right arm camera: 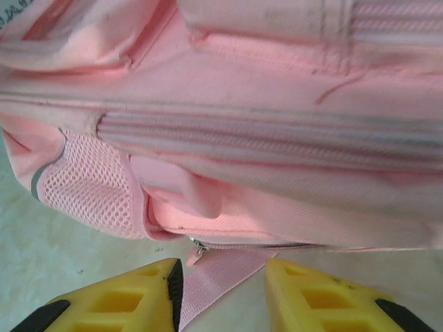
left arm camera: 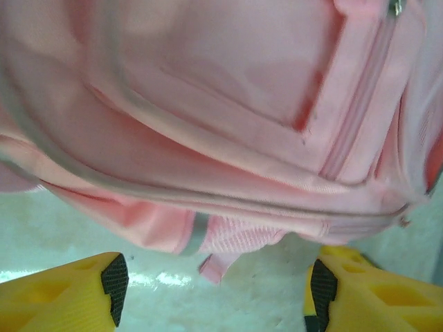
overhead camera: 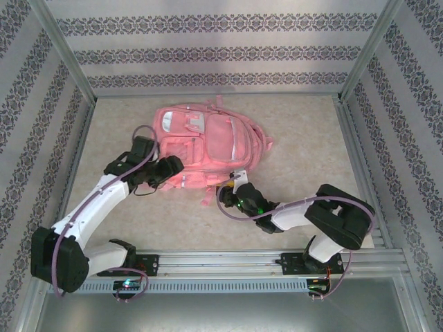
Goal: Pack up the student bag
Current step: Zip the student bag at the top-left of the table.
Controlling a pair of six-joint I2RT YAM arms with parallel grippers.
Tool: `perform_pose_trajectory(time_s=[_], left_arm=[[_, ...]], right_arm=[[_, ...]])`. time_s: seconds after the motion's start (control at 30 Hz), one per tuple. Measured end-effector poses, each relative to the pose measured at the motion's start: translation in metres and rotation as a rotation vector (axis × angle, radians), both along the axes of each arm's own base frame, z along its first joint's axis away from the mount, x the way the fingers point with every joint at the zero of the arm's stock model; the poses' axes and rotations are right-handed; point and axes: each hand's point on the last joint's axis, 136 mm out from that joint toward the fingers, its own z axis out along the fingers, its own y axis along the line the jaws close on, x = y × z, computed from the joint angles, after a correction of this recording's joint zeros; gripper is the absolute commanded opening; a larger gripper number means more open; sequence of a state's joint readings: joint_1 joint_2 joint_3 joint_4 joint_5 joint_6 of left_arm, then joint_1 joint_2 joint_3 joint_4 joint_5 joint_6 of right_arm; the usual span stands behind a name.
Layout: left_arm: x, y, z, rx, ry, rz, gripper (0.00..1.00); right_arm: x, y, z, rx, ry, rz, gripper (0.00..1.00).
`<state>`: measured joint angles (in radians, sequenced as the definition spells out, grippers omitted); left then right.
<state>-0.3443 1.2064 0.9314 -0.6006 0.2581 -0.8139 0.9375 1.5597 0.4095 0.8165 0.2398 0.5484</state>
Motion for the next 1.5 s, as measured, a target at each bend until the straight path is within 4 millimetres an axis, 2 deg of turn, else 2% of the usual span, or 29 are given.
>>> perform_pose_trajectory(time_s=[0.07,0.17,0.27,0.43,0.57,0.7,0.97,1.2,1.33,1.5], left_arm=[[0.006,-0.013,0.007,0.081,-0.004,-0.049,0.72],[0.029,-0.030,0.021,0.227,-0.032,-0.094,0.74],[0.051,-0.046,0.024,0.370,-0.055,-0.126,0.77],[0.076,-0.056,0.008,0.553,-0.016,-0.147,0.78],[0.091,-0.056,-0.010,0.640,0.036,-0.147,0.78],[0.092,-0.055,-0.020,0.678,0.071,-0.158,0.76],[0.091,-0.058,-0.022,0.668,0.077,-0.181,0.78],[0.080,-0.066,-0.028,0.617,0.080,-0.277,0.79],[0.079,-0.063,-0.031,0.630,0.084,-0.307,0.77],[0.080,-0.056,-0.035,0.648,0.095,-0.315,0.69]], right_arm=[[0.000,-0.006,0.006,-0.003,-0.001,-0.021,0.35],[-0.001,-0.016,0.014,-0.001,-0.005,-0.055,0.34],[-0.002,-0.027,0.013,-0.012,0.005,-0.085,0.35],[-0.007,-0.039,0.002,-0.038,0.038,-0.111,0.35],[-0.012,-0.052,-0.008,-0.063,0.059,-0.132,0.36],[-0.012,-0.060,-0.009,-0.059,0.064,-0.154,0.36],[-0.011,-0.065,-0.011,-0.058,0.071,-0.169,0.36],[-0.009,-0.068,-0.014,-0.053,0.085,-0.187,0.36],[-0.009,-0.068,-0.016,-0.050,0.093,-0.189,0.36],[-0.010,-0.068,-0.017,-0.046,0.098,-0.190,0.36]])
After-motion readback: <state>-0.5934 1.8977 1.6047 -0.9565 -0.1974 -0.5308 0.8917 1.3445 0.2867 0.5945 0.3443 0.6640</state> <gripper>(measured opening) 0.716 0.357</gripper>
